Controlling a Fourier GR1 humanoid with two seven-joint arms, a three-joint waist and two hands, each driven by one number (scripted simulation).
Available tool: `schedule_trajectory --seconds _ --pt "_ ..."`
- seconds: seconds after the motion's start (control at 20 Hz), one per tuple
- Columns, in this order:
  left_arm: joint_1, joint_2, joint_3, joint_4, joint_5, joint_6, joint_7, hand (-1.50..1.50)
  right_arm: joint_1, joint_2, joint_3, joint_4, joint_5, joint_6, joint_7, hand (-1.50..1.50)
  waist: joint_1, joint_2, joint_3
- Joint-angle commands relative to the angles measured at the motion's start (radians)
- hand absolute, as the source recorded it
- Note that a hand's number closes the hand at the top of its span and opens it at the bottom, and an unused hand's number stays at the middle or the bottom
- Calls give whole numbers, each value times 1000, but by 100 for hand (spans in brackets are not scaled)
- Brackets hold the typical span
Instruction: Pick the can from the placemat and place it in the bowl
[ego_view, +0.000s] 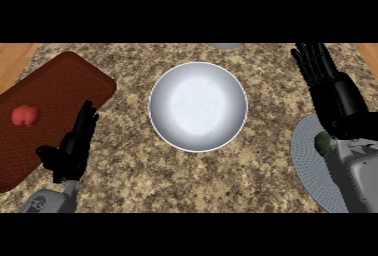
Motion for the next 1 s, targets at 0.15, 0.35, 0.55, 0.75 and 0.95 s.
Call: schedule_trajectory --seconds 0.15,0.35,0.55,0.75,0.95 --pt "-78 126 152 -78 14 -24 4 0 52 -11 20 -35 -173 203 85 -150 -21 -1 -2" --pt "-94 134 168 -64 21 -27 0 0 80 -232 18 21 234 66 50 -150 -53 -4 -7" --pt "-98 180 221 -88 61 -81 25 0 312 -159 19 -106 324 -66 -137 -150 -52 -3 -3" --pt "-117 178 234 -125 54 -76 80 0 439 -214 39 -318 390 -48 -28 -150 -43 -2 -3" --pt "-71 184 249 -114 63 -110 41 0 505 -383 -42 -433 445 28 113 -150 -56 -6 -5"
